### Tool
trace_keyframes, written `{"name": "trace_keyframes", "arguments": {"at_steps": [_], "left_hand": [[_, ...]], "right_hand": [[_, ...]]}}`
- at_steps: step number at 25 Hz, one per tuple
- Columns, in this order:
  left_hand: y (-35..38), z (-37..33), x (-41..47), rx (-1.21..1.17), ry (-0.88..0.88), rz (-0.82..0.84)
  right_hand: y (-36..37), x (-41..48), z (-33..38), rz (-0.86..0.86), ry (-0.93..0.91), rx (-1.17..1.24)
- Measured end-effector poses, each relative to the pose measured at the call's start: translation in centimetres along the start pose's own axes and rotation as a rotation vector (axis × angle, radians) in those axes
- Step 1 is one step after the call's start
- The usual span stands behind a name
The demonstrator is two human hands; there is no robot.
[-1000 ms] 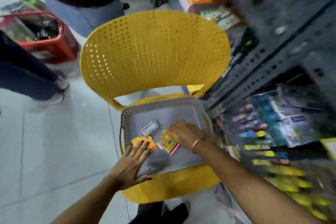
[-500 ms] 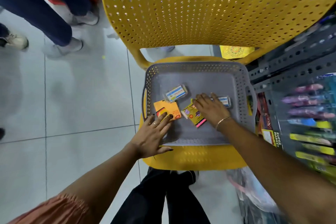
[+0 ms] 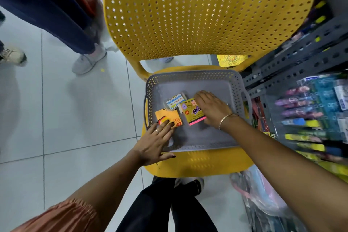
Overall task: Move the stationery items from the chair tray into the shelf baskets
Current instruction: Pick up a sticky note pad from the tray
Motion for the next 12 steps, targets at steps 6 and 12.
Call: {"name": "trace_keyframes", "arguments": {"at_steps": [6,12], "left_hand": [[-8.9,-1.2,2.7,0.017,0.11,-0.153],[-23.7,-10.0,7.5,0.025,0.346,-0.482]], "right_hand": [[-12.2,-8.0,-1.5,-0.261,0.24,0.128],[-25.9,-25.1,-3.7,-0.625,0.545,0.126]]}}
Point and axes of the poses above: each hand's wrist, its own x-axis towards the middle knuckle, its own y-axis out of the palm, z = x × y, the point moved 2 cm from there along x, towards the middle knuckle, and after that the axes turned 2 degrees about z, right-handed, at the moved point
